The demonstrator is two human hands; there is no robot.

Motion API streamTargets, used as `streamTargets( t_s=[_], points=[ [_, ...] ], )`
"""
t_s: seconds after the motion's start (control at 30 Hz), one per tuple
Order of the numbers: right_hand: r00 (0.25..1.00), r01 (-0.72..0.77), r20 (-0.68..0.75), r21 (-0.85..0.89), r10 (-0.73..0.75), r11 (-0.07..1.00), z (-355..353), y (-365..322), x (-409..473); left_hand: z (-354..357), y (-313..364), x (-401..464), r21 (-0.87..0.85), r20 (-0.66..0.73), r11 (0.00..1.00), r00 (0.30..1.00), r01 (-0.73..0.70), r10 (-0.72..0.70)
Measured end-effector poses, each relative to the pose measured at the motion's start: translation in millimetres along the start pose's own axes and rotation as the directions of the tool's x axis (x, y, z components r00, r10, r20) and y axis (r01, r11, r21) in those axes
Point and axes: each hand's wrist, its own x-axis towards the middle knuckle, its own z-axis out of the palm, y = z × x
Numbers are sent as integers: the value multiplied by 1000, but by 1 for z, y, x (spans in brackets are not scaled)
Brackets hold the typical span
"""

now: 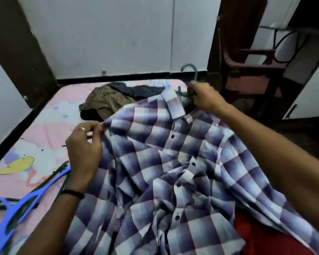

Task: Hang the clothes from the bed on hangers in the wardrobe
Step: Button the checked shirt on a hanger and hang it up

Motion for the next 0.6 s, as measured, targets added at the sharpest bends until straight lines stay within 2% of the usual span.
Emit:
streamTargets(
  t_s=[0.1, 0.23, 0.37, 0.47, 0.6],
  points=[
    [979, 60, -199, 19, -55, 998, -88, 6, 0, -13, 50, 40, -41, -60, 991, 991, -126, 123],
    [900, 83, -419, -98, -117, 992, -206, 10, -15, -28, 128, 85, -26, -116, 962, 957, -271, 267],
    [762, 94, -603, -259, -237, 961, -307, 15, -49, -40, 213, 121, -23, -176, 913, 901, -407, 397],
    [670, -3, -678, -411, -303, 912, -371, 23, -77, -36, 277, 147, -91, -159, 892, 891, -442, 425],
    [603, -165, -713, -551, -358, 818, -445, 40, -103, -20, 351, 167, -233, -141, 880, 910, -414, 391]
  ],
)
